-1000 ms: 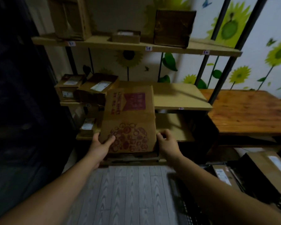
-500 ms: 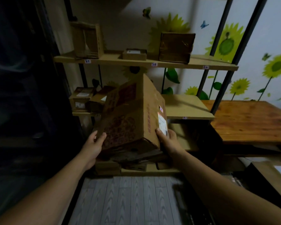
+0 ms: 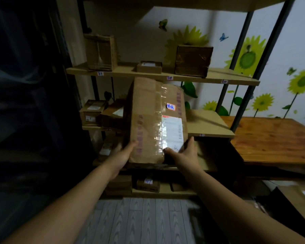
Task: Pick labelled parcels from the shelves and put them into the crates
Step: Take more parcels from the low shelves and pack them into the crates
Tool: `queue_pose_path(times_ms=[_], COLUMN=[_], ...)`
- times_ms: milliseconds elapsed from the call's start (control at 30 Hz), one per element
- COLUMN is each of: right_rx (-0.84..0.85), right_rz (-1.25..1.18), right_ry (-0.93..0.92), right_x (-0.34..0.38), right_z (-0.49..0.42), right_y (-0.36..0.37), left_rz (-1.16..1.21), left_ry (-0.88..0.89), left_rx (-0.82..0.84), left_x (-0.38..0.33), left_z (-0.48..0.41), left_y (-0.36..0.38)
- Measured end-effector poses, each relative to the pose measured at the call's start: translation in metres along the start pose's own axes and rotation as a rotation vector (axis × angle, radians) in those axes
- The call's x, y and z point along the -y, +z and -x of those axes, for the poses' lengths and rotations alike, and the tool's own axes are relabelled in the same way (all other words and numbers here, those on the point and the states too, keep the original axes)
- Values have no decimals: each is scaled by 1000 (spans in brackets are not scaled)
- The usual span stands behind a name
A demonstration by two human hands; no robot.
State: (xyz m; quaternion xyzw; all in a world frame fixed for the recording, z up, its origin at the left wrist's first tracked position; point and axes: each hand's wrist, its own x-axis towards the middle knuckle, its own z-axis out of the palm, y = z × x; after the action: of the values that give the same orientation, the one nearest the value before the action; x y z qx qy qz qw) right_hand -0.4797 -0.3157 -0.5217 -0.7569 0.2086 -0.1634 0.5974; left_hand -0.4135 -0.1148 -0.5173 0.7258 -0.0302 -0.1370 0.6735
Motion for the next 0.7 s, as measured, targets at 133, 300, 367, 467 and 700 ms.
queue_pose_path(times_ms=[133,300,367,467,700], right_rx=[9,45,61,139,283], right_rz=[96,129,119,42,89], right_ry=[-95,-181,-169,-69,233], right_x=[-4,-24,-31,-46,-118], right_z=[15,32,28,19,-2], right_y=[1,2,0,-2,24], left_rz=[28,55,28,-92,-216], left_ry=[124,128,108,40,-121], left_rx=[-23,-40,-34,-4,55], left_x=[13,33,40,60,120], left_z=[0,4,0,-2,-3], left_y=[-10,-4,-4,-2,5])
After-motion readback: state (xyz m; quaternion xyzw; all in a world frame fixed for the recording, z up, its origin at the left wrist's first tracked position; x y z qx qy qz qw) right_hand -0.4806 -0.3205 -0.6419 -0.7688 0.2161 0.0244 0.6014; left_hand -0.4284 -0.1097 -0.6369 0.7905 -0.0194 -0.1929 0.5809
